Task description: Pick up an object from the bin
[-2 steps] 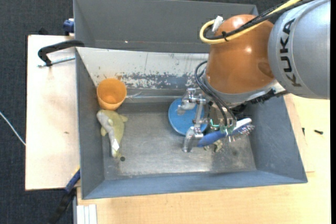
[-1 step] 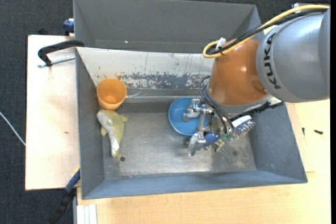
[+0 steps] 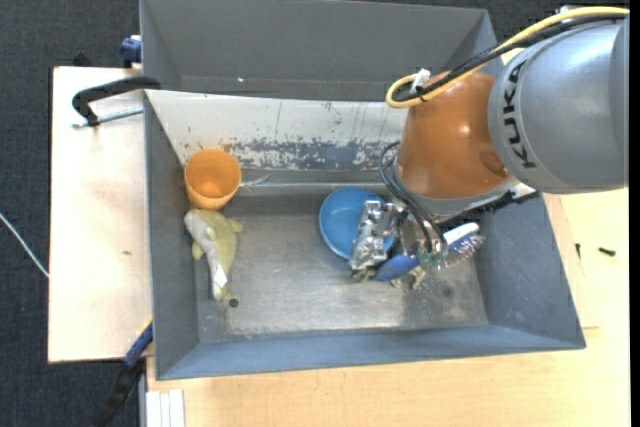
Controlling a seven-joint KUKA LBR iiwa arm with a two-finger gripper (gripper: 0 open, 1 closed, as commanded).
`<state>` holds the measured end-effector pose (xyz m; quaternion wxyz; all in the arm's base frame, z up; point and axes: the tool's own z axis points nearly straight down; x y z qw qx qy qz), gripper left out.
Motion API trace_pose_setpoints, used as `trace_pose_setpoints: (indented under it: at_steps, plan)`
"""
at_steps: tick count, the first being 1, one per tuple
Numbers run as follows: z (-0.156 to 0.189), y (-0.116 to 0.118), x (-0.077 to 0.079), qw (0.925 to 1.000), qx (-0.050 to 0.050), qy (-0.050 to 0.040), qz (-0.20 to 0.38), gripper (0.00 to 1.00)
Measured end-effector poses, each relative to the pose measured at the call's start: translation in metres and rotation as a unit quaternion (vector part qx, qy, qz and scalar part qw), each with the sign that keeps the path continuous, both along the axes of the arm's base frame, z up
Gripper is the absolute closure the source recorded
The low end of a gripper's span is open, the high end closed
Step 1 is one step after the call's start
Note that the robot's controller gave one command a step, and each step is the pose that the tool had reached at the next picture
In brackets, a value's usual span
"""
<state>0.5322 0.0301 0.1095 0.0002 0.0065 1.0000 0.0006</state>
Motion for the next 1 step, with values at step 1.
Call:
trace_pose_setpoints:
  at_steps: [1]
  plan:
    - [0.1610, -0.0489, 0.0236, 0.9895, -0.002, -0.0070, 0.144, 1.00]
